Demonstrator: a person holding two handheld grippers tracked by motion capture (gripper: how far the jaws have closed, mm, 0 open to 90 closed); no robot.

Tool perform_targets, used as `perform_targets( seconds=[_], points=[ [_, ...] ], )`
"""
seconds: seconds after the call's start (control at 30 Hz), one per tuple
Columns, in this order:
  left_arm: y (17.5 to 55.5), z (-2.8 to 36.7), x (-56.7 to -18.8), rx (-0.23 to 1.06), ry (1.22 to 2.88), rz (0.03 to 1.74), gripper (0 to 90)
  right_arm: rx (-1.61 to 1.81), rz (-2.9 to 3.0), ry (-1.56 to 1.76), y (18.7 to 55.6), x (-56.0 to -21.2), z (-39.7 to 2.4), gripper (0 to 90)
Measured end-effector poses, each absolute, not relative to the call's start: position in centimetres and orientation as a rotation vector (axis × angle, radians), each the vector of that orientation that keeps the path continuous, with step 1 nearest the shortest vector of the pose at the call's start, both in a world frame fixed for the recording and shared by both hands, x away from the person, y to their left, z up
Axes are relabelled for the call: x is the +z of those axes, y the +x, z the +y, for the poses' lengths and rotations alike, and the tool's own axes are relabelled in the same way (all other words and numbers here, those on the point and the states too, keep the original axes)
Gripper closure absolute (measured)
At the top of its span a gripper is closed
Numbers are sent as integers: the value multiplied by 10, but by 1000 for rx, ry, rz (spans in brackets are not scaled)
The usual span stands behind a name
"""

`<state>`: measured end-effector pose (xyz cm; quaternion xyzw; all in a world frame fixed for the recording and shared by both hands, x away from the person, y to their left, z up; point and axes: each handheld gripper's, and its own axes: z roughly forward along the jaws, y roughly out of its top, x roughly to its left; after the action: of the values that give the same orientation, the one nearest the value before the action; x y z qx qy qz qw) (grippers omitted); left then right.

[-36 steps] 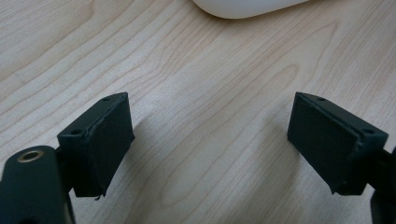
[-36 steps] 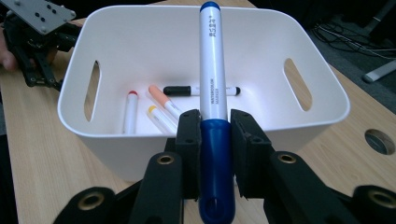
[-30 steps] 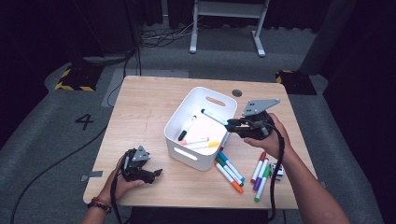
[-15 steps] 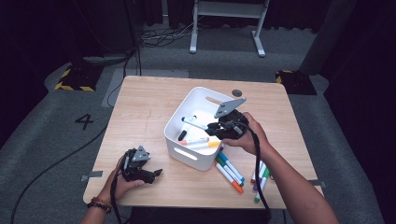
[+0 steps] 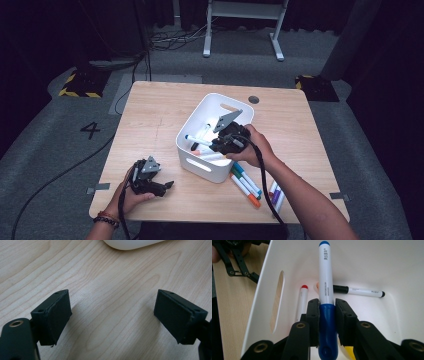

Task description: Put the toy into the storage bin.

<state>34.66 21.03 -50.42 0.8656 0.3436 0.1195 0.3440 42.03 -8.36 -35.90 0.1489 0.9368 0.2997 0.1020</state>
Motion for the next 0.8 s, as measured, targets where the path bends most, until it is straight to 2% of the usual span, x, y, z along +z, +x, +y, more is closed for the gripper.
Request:
perform_targets(
  seconds=[0.8],
  points=[
    [346,210,-504,311,2249,893,144,694,2905,410,413,-370,-81,742]
  ],
)
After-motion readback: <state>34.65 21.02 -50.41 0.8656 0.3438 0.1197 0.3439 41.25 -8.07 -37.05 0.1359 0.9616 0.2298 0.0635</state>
